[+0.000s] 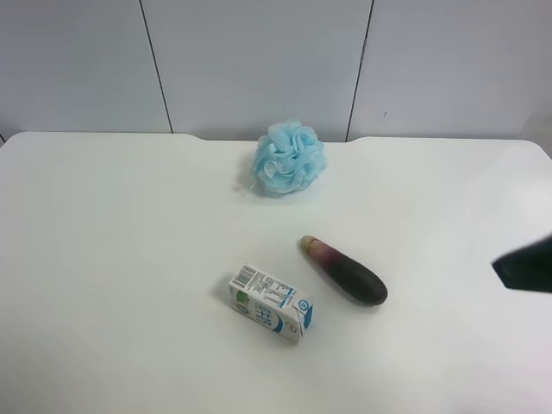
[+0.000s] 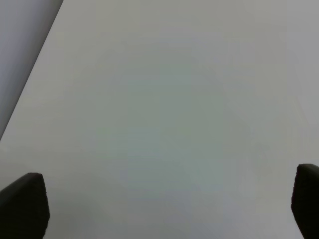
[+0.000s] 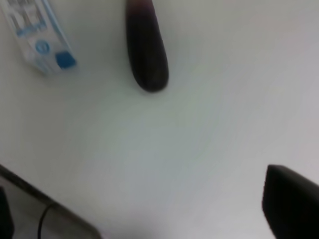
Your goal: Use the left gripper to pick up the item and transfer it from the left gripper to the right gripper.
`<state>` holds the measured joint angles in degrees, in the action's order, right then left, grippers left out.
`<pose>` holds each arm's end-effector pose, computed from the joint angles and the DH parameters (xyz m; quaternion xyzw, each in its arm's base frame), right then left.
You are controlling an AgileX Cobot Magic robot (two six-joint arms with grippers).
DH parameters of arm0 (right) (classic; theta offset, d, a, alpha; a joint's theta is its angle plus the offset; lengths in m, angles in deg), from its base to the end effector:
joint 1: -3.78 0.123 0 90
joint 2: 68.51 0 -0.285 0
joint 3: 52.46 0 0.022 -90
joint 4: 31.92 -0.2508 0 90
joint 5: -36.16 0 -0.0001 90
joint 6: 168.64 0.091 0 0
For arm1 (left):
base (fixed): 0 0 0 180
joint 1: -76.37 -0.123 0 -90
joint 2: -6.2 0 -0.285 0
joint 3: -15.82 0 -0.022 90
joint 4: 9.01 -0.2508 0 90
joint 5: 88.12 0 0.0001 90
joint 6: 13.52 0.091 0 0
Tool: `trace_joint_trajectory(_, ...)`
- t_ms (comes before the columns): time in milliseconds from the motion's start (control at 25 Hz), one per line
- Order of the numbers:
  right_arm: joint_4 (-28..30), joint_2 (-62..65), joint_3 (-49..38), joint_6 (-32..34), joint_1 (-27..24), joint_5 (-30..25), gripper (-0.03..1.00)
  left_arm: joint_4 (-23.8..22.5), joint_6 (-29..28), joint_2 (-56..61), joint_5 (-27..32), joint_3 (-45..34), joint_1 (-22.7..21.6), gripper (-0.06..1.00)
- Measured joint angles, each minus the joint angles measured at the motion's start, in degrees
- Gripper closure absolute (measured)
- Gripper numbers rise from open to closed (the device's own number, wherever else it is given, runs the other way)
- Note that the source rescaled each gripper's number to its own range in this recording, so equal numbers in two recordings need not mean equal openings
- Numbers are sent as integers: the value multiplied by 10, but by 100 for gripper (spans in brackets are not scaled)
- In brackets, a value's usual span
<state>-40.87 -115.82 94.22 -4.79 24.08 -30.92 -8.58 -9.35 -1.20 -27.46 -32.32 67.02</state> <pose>0.0883 0.0466 0.3191 -0.2908 0.9125 0.0875 0.2742 -0.0065 -0.0017 0.2795 -0.0382 0.8481 0.0585 0.5252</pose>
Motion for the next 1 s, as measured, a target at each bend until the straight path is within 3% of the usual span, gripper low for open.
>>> trace_joint_trajectory(320, 45, 237, -107, 98, 0, 1, -3, 0, 0, 0, 0, 0, 0, -5)
trace_joint_trajectory(560, 58, 363, -134, 114, 0, 43, -3, 0, 0, 0, 0, 0, 0, -5)
trace_joint_trajectory(1000, 58, 397, -149, 116, 0, 62, -3, 1, 0, 0, 0, 0, 0, -5)
